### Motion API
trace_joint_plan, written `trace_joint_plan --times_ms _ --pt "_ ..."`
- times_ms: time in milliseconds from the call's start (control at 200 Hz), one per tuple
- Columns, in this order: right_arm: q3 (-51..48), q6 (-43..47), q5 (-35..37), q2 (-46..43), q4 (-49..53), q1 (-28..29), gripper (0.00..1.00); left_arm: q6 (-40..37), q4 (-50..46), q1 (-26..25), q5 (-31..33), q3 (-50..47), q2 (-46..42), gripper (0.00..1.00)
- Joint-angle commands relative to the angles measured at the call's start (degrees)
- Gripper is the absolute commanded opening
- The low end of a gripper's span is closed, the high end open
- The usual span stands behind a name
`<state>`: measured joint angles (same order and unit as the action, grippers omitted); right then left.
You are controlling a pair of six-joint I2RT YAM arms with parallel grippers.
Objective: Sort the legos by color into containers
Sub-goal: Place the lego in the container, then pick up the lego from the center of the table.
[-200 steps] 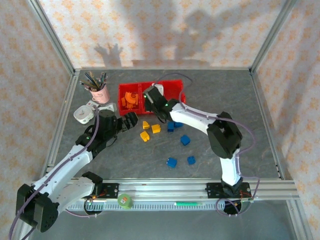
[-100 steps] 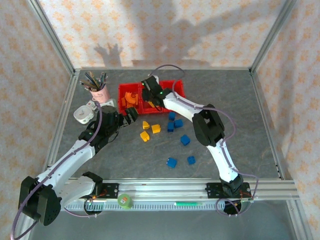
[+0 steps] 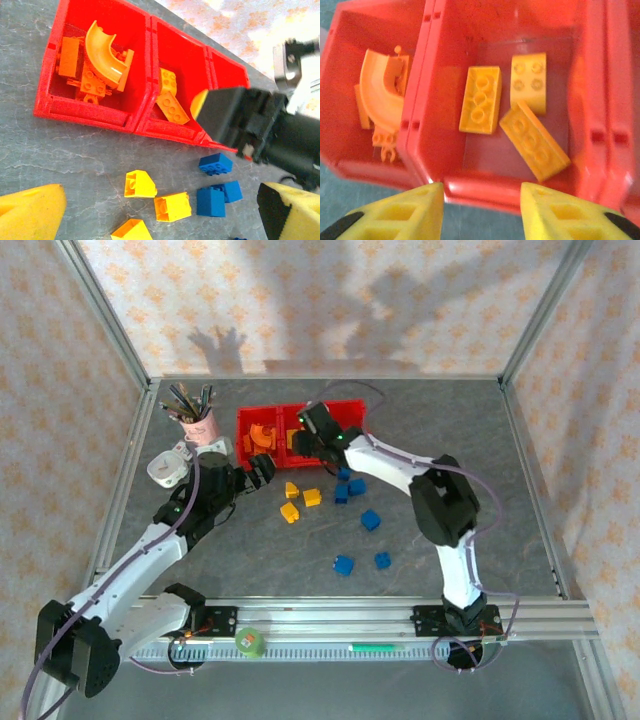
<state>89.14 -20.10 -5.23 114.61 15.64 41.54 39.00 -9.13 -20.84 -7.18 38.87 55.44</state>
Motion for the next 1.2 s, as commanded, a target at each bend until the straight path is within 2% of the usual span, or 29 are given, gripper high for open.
trace_joint_plan --times_ms 0,215,460,791,946,1196 --pt "-6.3 -2.0 2.6 -6.9 -2.4 1.6 0.47 -1.3 -2.8 0.4 -2.1 0.0 -1.9 0.99" --pt "-17.0 -3.9 8.1 -12.7 -1.0 5.5 0.55 -1.2 -5.3 -2.0 -2.6 -1.8 -4.8 0.99" --pt "-22.2 -4.7 10.4 -12.7 -0.5 10.7 0.64 2.5 -5.0 -7.6 0.9 -5.0 -6.6 0.99" --pt "-19.5 -3.3 12.8 -7.4 0.6 10.8 0.69 5.4 -3.1 -8.4 2.4 -8.0 -8.7 0.99" --pt "-17.3 -2.1 11.2 -4.7 0.4 10.8 0.7 5.5 -3.4 -8.5 3.3 -8.2 -8.9 0.99" --pt "-15.3 -1.9 11.7 -1.8 0.5 10.5 0.65 5.1 -3.3 -8.5 3.5 -8.1 -8.5 0.99"
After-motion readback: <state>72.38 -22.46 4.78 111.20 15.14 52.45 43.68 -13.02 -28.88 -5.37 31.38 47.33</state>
